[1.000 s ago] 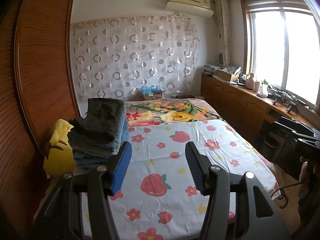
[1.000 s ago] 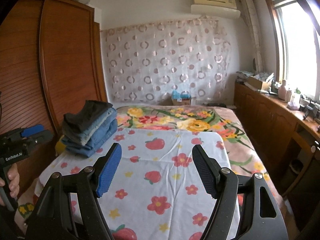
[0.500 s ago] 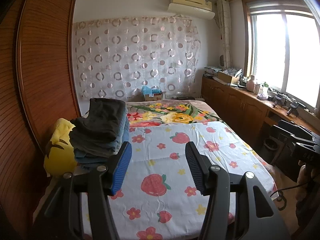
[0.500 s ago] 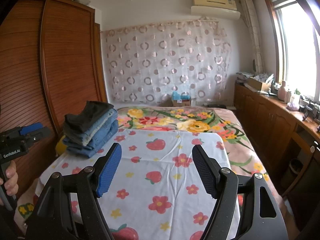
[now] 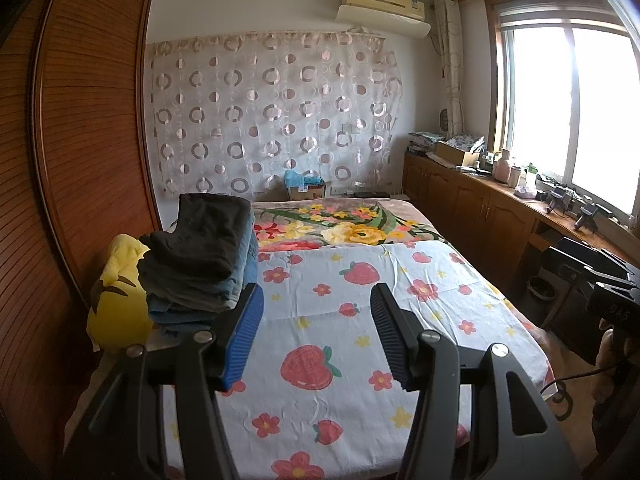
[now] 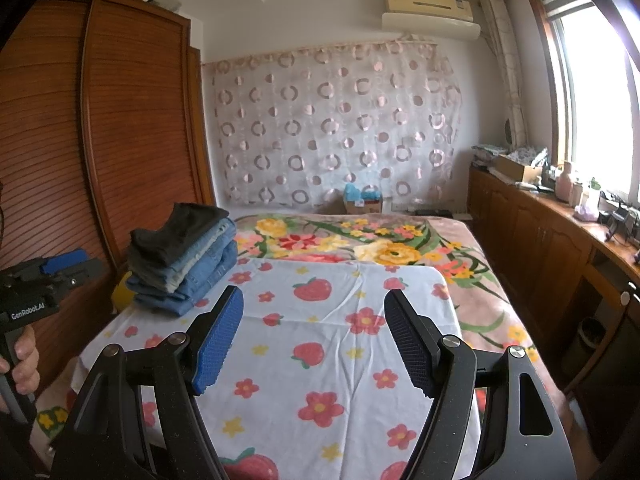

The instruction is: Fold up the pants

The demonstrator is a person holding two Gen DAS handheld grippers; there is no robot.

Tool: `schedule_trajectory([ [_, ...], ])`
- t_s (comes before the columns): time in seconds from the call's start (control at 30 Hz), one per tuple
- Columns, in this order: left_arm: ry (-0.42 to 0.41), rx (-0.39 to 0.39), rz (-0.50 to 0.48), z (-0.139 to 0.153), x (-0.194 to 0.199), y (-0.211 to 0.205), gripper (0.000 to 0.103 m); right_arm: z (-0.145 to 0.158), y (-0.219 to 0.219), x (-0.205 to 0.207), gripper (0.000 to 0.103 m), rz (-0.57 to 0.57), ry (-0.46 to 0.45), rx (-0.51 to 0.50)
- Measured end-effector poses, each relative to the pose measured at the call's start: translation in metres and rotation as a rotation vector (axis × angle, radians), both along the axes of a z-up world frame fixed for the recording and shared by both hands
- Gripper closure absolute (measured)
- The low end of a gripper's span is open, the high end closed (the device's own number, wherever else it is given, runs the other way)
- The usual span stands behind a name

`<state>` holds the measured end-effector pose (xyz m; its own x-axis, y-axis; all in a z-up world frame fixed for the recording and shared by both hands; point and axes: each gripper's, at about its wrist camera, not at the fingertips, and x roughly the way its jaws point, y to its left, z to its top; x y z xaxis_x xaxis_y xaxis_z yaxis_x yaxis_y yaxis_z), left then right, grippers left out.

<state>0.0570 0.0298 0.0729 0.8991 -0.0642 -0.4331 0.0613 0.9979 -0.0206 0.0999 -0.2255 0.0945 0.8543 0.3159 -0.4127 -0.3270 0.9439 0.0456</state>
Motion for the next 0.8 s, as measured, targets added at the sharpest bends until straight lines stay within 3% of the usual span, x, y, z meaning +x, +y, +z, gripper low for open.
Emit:
schedule_trajectory([
  [0.8, 0.001, 0.001, 0.000, 0.0004, 0.0004, 0.0003, 0.048, -0.0008, -0.0009, -0.0008, 0.028, 0.001, -0.003, 0.000],
])
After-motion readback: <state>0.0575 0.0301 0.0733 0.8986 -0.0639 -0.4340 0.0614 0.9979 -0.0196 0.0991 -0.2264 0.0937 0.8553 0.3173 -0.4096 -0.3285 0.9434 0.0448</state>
